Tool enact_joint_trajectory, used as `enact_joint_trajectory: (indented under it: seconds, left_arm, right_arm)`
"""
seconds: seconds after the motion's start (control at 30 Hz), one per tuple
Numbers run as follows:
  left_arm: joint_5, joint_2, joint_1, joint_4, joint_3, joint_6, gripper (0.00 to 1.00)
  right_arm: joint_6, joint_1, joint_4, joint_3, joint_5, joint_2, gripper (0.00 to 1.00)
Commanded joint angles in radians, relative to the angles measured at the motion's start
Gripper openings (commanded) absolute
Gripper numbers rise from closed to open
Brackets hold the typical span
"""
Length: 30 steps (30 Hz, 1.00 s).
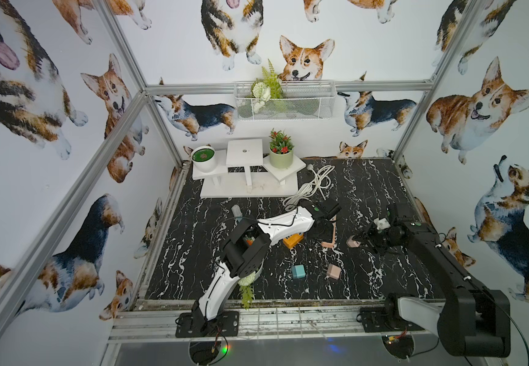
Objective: Pull the plug off the socket
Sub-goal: Place the plug at the center of the board.
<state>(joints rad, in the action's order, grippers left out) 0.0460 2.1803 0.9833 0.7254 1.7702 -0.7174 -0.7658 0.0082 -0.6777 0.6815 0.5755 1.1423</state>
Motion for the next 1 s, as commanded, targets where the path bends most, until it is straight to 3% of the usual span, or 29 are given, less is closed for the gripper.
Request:
enact_joint_trajectory:
  seconds: [0.0,0.27,0.47,0.6,0.8,0.97]
  left_arm:
    - [-0.005,-0.023,0.0,0.027,0.034,0.01,0.66]
    - [0.038,-0.085,-0.014,-0.023,0.065,-0.005,0.69]
    - [0.042,-0.199,-0.047,-0.057,0.021,0.002,0.75]
    - [0.021,-0.318,-0.072,-0.091,-0.065,0.005,0.77]
    - [-0.008,-0.514,-0.12,-0.202,-0.244,-0.007,0.82]
    - [-0.002,-0.656,-0.172,-0.233,-0.347,0.003,0.82]
  right_arm:
    - [0.003,0.0,0.095,-0.052,0.063,-0.011,0.0]
    - [-0.009,0.0,0.217,-0.166,0.12,-0.015,0.0]
    - [-0.061,0.001,0.42,-0.266,0.208,-0.051,0.0]
    - [-0.086,0.0,0.514,-0.314,0.228,-0.043,0.0]
    - [-0.039,0.0,0.502,-0.33,0.203,0.042,0.0]
    - [-0.004,0.0,0.46,-0.33,0.179,0.074,0.12]
